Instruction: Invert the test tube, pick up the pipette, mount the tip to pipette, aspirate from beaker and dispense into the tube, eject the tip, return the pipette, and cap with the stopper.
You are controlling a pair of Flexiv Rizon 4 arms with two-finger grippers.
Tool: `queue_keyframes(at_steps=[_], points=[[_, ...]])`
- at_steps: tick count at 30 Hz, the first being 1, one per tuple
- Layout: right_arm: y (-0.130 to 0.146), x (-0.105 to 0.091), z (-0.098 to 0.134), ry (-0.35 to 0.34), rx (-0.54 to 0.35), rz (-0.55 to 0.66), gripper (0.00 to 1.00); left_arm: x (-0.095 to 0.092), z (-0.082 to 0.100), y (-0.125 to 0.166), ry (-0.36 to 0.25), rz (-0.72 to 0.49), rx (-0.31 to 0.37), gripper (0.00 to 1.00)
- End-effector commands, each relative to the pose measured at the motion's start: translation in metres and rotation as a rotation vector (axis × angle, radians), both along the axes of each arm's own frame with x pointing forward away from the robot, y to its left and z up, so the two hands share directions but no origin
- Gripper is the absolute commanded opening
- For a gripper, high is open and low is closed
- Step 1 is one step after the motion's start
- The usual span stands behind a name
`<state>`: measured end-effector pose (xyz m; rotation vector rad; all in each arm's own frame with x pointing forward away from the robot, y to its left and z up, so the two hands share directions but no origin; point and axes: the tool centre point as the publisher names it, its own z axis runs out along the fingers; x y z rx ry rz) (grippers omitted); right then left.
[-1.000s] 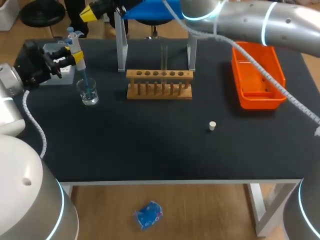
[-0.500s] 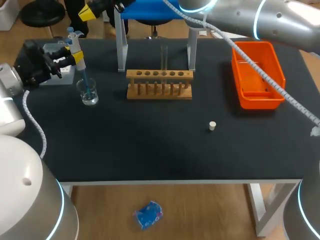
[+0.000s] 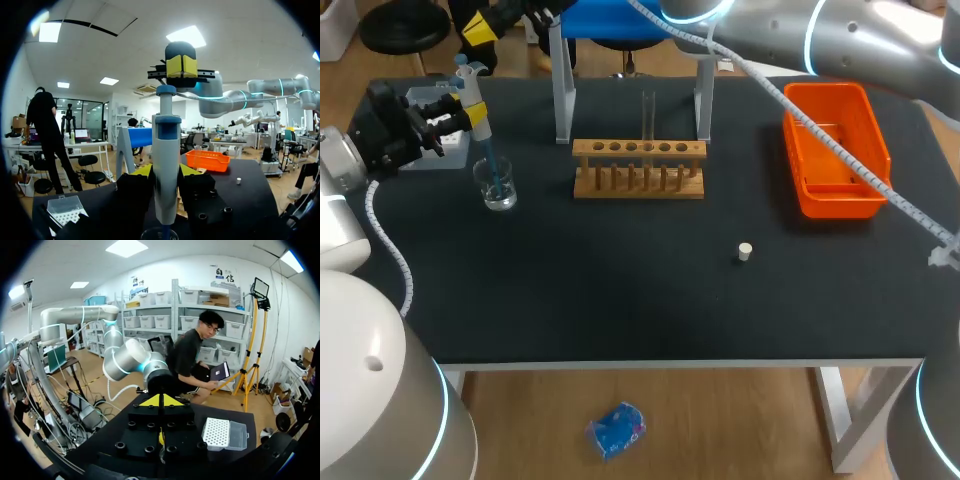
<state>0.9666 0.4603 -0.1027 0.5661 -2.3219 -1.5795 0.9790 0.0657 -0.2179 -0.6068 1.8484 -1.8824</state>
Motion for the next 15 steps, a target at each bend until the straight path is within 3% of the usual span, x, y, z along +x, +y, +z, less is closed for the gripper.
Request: queue_keyframes(at_steps=[1,15], points=[[0.007,0.008,-0.001,0.016,-0.016,0.054,0.00,0.000,-0.001,0.000,-0.003,0.000,-0.002,0.00],[0.020,0.008,-0.010,0.032,-0.025,0.081,0.00,0.000,-0.001,0.000,-0.003,0.000,-0.002,0.00]])
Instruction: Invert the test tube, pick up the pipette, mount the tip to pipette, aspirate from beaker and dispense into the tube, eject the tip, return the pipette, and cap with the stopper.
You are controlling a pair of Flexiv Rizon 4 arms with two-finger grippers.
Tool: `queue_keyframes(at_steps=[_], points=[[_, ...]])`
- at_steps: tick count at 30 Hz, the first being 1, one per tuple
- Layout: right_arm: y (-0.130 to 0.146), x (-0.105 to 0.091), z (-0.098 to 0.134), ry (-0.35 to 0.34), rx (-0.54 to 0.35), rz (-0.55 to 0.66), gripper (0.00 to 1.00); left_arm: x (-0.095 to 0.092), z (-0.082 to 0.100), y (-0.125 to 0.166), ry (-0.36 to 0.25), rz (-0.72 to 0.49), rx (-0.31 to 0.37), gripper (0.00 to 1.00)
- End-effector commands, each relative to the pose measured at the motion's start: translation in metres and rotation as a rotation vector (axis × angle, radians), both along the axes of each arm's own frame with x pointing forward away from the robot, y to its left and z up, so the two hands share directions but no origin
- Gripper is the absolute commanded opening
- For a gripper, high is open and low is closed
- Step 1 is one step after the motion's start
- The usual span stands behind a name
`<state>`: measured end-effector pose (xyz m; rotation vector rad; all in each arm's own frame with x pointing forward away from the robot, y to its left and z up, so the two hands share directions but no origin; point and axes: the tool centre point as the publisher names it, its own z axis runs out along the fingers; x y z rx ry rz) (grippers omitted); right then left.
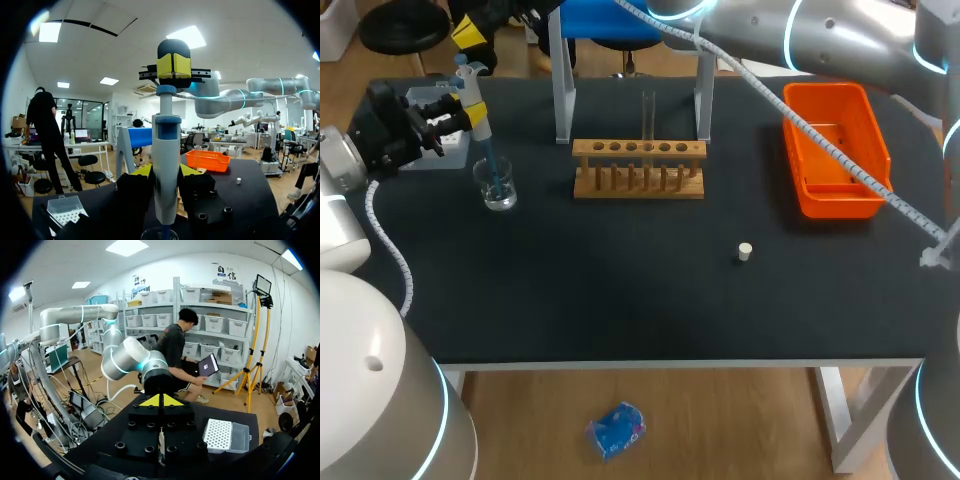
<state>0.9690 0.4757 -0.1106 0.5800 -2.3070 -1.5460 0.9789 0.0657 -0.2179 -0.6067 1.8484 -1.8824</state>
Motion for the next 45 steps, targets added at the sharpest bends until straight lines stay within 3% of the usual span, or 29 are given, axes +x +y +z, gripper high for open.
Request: queue_keyframes(at_steps=[1,45], points=[[0.006,0.005,-0.003,0.022,-0.008,0.055,0.00,0.000,-0.001,0.000,-0.003,0.000,-0.002,0.00],[0.006,0.003,-0.022,0.062,-0.016,0.033,0.00,0.000,-0.001,0.000,-0.003,0.000,-0.002,0.00]])
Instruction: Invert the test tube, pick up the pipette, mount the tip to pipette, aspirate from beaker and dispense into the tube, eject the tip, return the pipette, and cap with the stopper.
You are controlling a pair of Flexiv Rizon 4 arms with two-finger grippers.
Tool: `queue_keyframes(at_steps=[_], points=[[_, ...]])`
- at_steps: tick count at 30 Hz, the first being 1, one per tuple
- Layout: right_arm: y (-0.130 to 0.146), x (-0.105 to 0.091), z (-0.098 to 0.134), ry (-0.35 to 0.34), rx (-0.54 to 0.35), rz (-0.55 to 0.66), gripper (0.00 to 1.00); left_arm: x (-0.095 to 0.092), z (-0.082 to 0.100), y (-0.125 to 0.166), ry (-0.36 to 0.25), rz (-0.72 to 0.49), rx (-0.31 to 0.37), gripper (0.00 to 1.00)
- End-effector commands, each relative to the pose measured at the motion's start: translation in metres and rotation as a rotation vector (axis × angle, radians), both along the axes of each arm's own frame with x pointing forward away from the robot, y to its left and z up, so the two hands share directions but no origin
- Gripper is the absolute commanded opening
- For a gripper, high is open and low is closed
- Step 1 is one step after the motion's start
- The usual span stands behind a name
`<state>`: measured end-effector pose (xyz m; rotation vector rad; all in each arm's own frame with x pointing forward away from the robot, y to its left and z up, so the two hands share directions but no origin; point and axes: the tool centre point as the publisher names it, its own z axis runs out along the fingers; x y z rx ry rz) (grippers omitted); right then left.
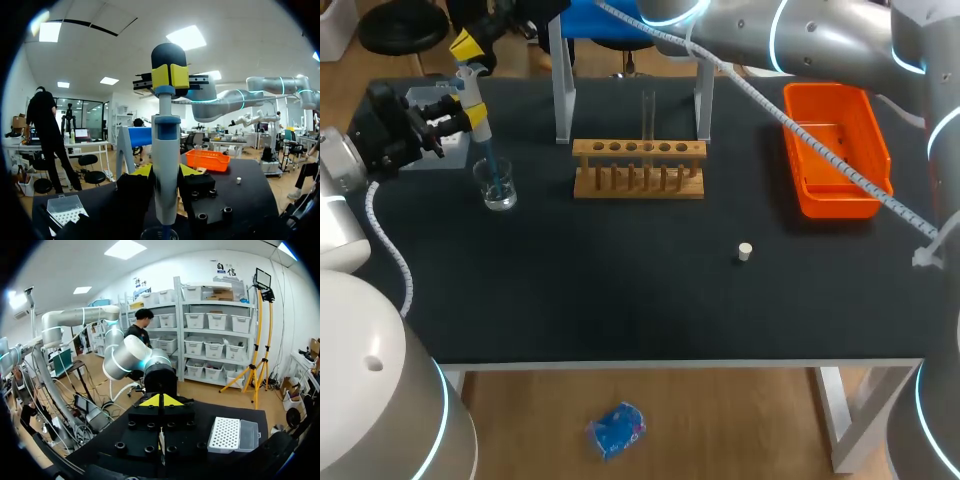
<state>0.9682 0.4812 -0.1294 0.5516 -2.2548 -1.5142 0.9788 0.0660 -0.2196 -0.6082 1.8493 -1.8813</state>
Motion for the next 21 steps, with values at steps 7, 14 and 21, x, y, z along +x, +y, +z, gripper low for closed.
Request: queue_keyframes(at_steps=[7,14,21], points=[[0.0001,0.0040,-0.0036,0.006,-0.005,0.004,0.00,0.0002,0.0008,0.0000,-0.004,0.000,-0.003,0.00],[-0.0005,0.0047,-0.0044,0.008,-0.007,0.003,0.00,0.0002,0.0008,0.0000,-0.004,0.000,-0.003,0.00],[-0.0001,0.0038,-0.0068,0.014,-0.010,0.006,0.00,0.0002,0.0008,0.0000,-0.004,0.000,-0.003,0.00]])
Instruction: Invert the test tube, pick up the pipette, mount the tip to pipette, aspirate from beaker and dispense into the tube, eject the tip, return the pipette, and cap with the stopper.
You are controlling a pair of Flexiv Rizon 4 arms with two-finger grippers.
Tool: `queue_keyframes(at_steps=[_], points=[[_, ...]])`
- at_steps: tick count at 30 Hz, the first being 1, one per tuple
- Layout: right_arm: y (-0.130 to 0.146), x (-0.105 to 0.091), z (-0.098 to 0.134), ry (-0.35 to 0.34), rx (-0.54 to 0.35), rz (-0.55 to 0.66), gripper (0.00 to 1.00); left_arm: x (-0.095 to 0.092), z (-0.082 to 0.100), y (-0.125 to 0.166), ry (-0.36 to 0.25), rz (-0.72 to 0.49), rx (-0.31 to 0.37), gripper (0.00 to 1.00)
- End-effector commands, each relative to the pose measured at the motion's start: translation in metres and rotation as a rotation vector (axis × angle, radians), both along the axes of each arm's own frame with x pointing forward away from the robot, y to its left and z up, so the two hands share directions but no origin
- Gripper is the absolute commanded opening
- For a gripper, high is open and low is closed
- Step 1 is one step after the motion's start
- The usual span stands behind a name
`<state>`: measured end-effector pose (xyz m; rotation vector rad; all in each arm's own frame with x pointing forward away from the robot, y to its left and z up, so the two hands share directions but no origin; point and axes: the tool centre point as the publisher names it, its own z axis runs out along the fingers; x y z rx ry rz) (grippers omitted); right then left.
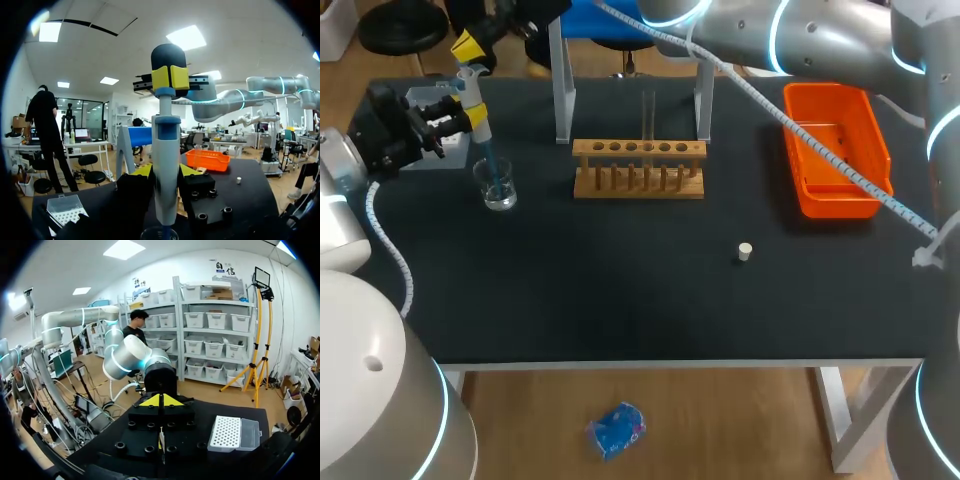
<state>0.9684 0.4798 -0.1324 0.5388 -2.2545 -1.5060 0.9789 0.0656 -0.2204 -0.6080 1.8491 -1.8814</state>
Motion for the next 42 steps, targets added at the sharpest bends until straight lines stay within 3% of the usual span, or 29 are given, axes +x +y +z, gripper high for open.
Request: queue_keyframes(at_steps=[1,42], points=[[0.001,0.004,-0.004,0.005,-0.003,0.008,0.00,0.000,0.002,0.000,-0.004,0.000,-0.003,0.00],[-0.002,-0.002,-0.020,0.039,-0.015,0.006,0.00,0.000,0.002,0.000,-0.004,0.000,-0.003,0.00]])
